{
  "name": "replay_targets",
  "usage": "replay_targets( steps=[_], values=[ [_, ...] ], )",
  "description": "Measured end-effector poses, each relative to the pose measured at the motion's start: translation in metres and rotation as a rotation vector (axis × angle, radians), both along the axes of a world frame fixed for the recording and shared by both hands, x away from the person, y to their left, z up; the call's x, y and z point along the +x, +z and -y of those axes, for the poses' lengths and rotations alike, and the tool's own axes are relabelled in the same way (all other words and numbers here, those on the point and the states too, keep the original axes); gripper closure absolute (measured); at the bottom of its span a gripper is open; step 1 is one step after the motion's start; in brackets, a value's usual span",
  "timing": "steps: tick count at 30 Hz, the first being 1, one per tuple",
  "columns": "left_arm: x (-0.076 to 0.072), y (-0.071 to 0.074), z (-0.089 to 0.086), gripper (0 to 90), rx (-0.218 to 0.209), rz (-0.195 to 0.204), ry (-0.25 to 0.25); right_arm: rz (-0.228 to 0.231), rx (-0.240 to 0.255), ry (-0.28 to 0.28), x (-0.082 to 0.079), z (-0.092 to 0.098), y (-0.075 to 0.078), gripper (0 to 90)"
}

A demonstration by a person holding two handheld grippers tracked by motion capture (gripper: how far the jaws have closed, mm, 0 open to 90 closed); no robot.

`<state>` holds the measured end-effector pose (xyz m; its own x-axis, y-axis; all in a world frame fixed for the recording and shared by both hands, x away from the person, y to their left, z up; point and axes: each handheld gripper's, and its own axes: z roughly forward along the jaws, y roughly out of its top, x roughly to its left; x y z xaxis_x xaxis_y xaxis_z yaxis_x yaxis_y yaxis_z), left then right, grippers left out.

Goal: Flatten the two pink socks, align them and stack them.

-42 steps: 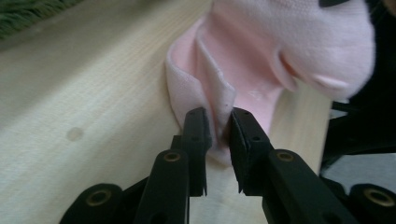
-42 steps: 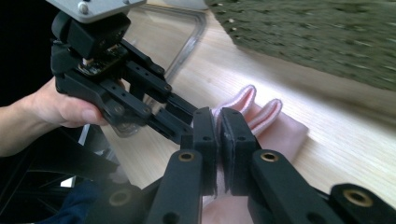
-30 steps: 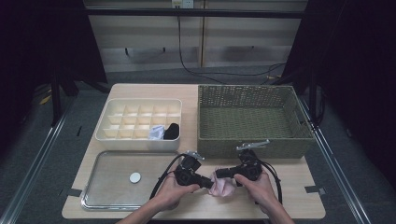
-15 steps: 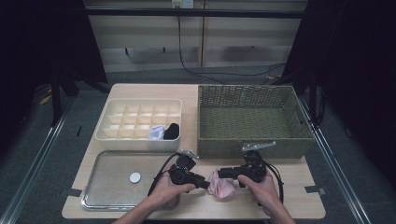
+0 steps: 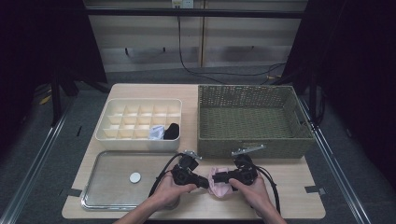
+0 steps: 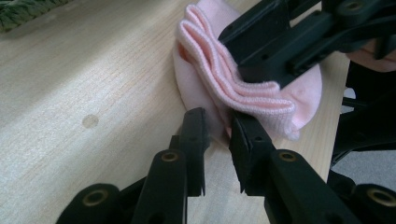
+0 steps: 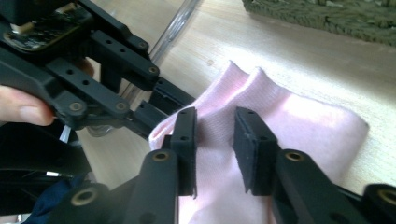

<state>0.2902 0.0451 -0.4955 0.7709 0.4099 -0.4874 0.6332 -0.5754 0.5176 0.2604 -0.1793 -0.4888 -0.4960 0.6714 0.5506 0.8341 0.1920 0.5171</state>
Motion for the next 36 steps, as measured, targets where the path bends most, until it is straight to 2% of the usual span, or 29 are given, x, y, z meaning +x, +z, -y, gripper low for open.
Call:
replay_targets(
  steps=[4,7,9,12,15,18,19,23,28,31,36],
  values=[
    [0.000,-0.001,0.001,76.6,-0.010,-0.003,0.002,-0.008,-0.001,0.000,-0.001,0.001,-0.003,87.8],
    [0.000,-0.001,0.001,77.1,-0.006,-0.003,0.000,-0.010,0.007,0.005,-0.001,0.001,-0.001,90.0],
    [0.000,-0.001,0.001,76.7,-0.005,0.006,0.006,-0.004,0.030,0.007,-0.003,0.003,0.002,90.0],
    [0.001,0.001,-0.001,70.9,-0.008,0.004,0.007,0.010,0.061,0.008,-0.006,0.006,0.008,90.0],
    [0.005,0.005,-0.006,64.5,-0.030,0.000,0.016,0.000,0.045,0.015,-0.008,0.006,0.004,90.0],
    [0.008,0.011,-0.014,60.7,-0.049,0.009,0.034,-0.025,-0.021,0.014,-0.008,0.002,-0.006,89.7],
    [0.008,0.012,-0.015,60.0,-0.062,0.008,0.051,-0.033,-0.029,0.023,-0.007,0.000,-0.008,90.0],
    [0.008,0.016,-0.018,59.8,-0.075,0.015,0.042,-0.022,-0.017,0.012,-0.007,0.002,-0.004,85.8],
    [0.005,0.025,-0.014,61.1,-0.083,0.049,0.009,0.008,0.023,-0.025,-0.013,0.018,0.010,82.4],
    [0.004,0.030,-0.009,62.4,-0.102,0.058,-0.003,0.013,0.013,-0.061,-0.017,0.032,0.015,80.1],
    [0.006,0.033,0.000,66.4,-0.090,0.066,-0.014,0.010,-0.004,-0.100,-0.028,0.050,0.010,76.2]
  ],
)
